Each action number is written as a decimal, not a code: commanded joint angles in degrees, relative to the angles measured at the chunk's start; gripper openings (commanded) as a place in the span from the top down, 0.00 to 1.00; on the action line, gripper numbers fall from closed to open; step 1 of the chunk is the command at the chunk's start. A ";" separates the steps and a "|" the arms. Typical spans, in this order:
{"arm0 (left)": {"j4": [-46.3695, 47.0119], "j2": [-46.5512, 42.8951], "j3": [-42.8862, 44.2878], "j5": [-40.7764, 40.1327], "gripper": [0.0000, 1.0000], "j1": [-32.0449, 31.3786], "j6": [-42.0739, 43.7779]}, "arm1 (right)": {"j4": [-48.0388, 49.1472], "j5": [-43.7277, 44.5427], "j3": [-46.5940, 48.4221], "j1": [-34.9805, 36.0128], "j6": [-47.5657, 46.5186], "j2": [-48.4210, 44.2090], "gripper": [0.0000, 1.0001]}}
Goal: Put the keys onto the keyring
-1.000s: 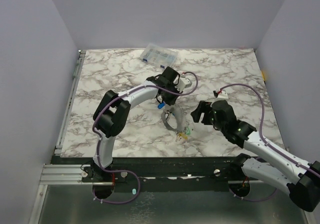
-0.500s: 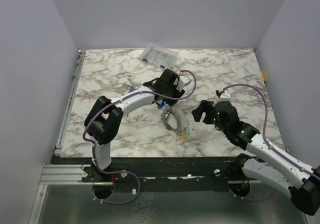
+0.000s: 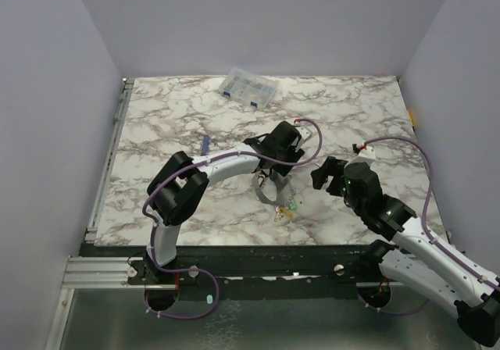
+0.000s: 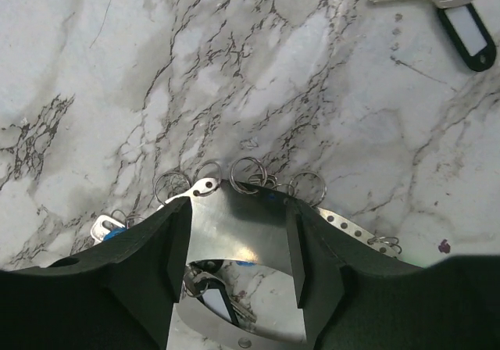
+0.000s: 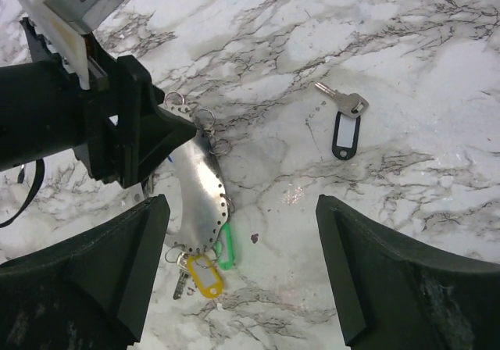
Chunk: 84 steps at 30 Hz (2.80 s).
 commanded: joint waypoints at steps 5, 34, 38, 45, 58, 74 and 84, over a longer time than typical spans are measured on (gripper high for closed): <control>-0.05 5.43 3.18 -4.62 0.46 -0.05 -3.39 | -2.02 0.98 -1.31 -0.17 1.17 -1.05 0.14; -0.11 5.01 2.98 -4.33 1.00 -1.85 -4.37 | -0.96 -0.59 -1.34 -0.16 0.26 -0.28 0.15; 0.25 2.67 1.81 -2.59 1.00 -1.84 -4.72 | -0.48 -0.03 -1.76 -0.16 0.28 -1.41 0.15; 1.60 -0.67 -0.77 -1.46 1.00 -1.95 -6.45 | -0.33 -0.05 -1.89 -0.16 0.36 -1.77 0.15; 2.93 -9.48 -5.73 -1.63 1.00 -2.22 -8.30 | 8.31 -10.25 -4.99 -0.18 -4.59 -3.26 0.15; 11.18 -27.39 -20.06 2.97 1.00 -2.70 -10.30 | 17.83 -16.54 -5.56 -0.23 -8.27 -0.19 0.02; 24.09 -36.48 -34.16 3.49 1.00 -2.71 -13.33 | 28.02 -25.29 -8.14 -0.17 -9.78 3.84 0.00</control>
